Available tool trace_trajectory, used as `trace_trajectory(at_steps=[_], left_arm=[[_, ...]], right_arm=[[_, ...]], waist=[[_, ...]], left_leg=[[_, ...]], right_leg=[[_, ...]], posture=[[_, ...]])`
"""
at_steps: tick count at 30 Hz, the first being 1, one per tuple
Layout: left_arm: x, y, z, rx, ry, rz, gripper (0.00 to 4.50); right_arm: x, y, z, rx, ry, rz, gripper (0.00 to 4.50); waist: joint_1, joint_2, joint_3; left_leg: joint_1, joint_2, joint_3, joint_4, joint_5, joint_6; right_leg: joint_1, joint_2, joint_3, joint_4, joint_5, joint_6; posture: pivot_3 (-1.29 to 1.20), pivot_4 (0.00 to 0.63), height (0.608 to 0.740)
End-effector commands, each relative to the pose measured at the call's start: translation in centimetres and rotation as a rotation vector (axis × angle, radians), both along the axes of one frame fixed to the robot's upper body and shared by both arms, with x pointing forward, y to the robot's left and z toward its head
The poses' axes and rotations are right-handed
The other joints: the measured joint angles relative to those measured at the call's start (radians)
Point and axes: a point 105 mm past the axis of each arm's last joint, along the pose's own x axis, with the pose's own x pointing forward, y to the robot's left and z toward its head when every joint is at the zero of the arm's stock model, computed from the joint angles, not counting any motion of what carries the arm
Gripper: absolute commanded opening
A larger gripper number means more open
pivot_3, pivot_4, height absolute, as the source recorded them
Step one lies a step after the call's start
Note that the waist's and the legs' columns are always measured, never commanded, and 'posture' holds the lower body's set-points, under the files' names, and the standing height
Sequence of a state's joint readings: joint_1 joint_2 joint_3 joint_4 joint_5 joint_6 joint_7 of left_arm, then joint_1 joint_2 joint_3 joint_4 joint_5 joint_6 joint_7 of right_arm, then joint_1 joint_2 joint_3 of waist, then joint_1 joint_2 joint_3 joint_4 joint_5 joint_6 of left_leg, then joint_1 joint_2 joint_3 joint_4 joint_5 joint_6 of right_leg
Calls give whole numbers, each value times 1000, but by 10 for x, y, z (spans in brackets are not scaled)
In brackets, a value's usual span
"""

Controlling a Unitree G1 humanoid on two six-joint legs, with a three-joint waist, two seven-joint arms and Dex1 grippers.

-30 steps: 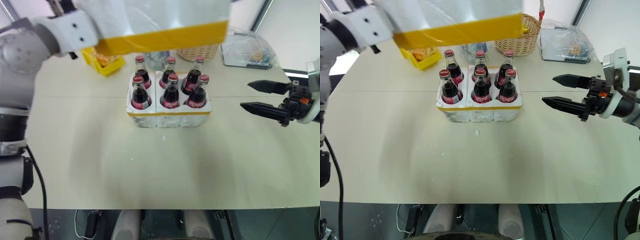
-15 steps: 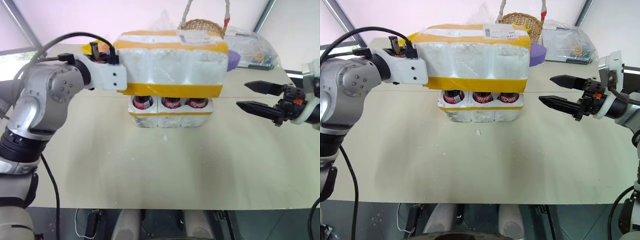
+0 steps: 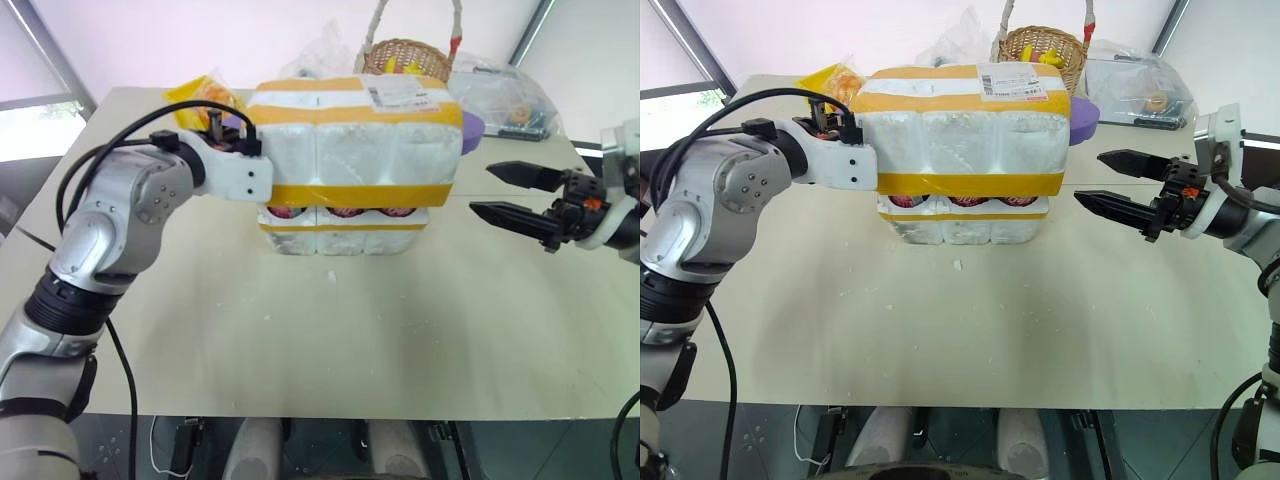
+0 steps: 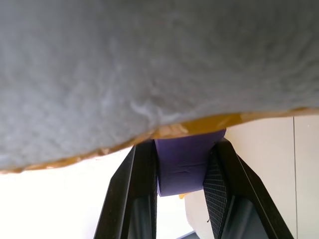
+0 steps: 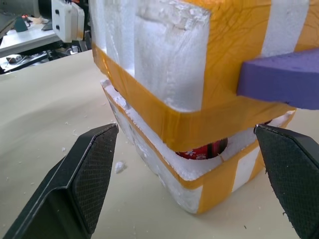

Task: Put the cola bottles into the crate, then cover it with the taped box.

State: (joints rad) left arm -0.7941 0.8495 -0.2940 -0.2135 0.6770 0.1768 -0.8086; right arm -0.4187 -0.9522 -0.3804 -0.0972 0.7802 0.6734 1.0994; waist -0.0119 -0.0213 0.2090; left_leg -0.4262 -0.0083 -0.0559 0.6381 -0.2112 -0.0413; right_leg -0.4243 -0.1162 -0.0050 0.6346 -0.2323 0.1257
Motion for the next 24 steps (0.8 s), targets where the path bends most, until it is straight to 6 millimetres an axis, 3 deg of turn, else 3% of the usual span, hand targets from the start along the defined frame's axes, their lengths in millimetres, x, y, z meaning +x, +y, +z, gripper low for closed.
trace_trajectory(at_steps=[1,3,7,14,17,19,21,24], left_arm=[[-7,-4,13,17,-81,-38,1762],[-8,-2,14,18,-89,-36,2506],[-13,-1,17,6,-110,-48,4463],[-36,22,16,-90,-21,-12,4463],[-48,35,10,-196,98,16,4463],[-64,51,-6,-274,279,32,4463],[-82,60,-18,-420,474,27,4463],[-105,63,-12,-838,757,-56,4463]], right_arm=[[-5,0,10,-13,-53,8,4500],[-5,-1,11,-21,-54,5,4500],[-6,-7,10,-41,-45,-10,4500],[-7,-17,3,-83,-13,-29,4500],[-5,-21,0,-94,-1,-38,4500],[-5,-24,-5,-124,15,-39,4500],[-4,-26,-9,-142,24,-41,4500],[-2,-27,-11,-145,26,-39,4500]], waist=[[0,0,0],[0,0,0],[-1,0,0],[-6,0,0],[-5,0,0],[-6,0,0],[-9,1,0],[-5,1,0]], left_leg=[[0,0,0,0,0,0],[0,0,0,0,0,0],[0,0,0,0,0,0],[0,0,0,1,0,0],[0,0,0,1,0,0],[0,0,0,1,0,0],[0,1,0,1,0,1],[1,1,0,2,0,1]], right_leg=[[0,0,0,0,0,0],[0,0,0,0,0,0],[0,0,0,0,0,0],[0,0,0,1,0,0],[0,0,0,1,0,0],[0,0,0,1,0,0],[0,0,0,0,0,0],[0,1,0,1,0,0]], posture=[[0,150,737],[0,150,737],[0,150,737],[0,150,737],[0,150,737],[0,150,737],[0,150,737],[0,150,737]])
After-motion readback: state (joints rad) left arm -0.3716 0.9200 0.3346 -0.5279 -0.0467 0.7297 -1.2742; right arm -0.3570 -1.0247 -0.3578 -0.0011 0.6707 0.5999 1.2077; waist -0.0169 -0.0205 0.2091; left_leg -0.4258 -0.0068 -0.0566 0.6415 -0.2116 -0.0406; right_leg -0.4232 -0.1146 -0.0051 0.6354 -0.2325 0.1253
